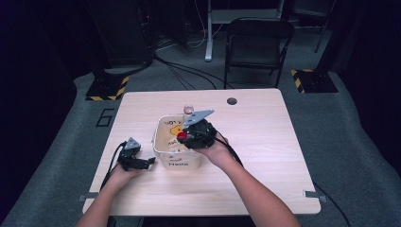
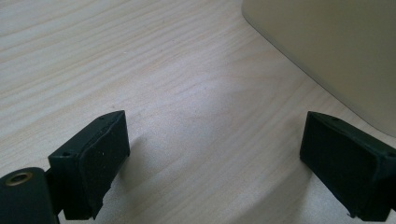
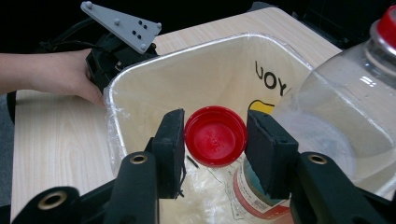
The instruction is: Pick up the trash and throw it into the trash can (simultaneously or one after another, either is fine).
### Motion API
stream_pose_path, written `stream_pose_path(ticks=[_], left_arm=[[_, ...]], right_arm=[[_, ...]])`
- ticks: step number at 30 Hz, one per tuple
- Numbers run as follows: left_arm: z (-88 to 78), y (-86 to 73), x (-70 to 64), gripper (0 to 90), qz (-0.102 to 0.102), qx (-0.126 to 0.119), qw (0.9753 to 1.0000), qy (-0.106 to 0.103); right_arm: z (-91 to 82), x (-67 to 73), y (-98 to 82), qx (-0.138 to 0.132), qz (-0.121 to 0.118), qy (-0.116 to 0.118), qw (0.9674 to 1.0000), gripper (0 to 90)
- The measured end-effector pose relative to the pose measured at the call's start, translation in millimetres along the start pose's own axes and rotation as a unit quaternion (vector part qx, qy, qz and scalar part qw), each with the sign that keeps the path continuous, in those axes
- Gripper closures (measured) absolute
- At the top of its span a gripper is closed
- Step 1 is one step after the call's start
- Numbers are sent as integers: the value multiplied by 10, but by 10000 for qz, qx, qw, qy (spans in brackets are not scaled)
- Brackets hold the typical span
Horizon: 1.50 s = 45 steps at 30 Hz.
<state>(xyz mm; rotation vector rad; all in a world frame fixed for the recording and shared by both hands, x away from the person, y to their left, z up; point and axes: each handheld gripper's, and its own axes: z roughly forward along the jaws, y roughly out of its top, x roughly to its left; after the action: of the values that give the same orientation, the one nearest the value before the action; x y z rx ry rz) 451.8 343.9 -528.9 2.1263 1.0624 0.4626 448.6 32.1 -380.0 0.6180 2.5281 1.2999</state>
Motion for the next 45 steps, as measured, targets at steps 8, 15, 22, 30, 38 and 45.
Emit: stream_pose_path(ticks=[8, 15, 22, 30, 38, 45], left_arm=[[0, 0, 1, 81, 12, 0, 10000, 5], [0, 0, 1, 81, 4, -1, 10000, 1], [0, 0, 0, 81, -2, -1, 10000, -1], [6, 4, -2, 81, -12, -14, 10000, -3], [22, 20, 4, 82, -43, -13, 10000, -19], [31, 24, 5, 82, -41, -54, 10000, 1]], right_arm=[[77, 9, -17, 106, -57, -9, 9999, 566], [91, 14, -40, 163, -60, -43, 9998, 536], [-30, 43, -57, 116, -99, -97, 9998, 510], [-241, 76, -95, -9, -136, -187, 9997, 488], [-403, 1, -151, -134, -3, -440, 9989, 414], [-645, -50, -383, -200, 229, -876, 9957, 375]])
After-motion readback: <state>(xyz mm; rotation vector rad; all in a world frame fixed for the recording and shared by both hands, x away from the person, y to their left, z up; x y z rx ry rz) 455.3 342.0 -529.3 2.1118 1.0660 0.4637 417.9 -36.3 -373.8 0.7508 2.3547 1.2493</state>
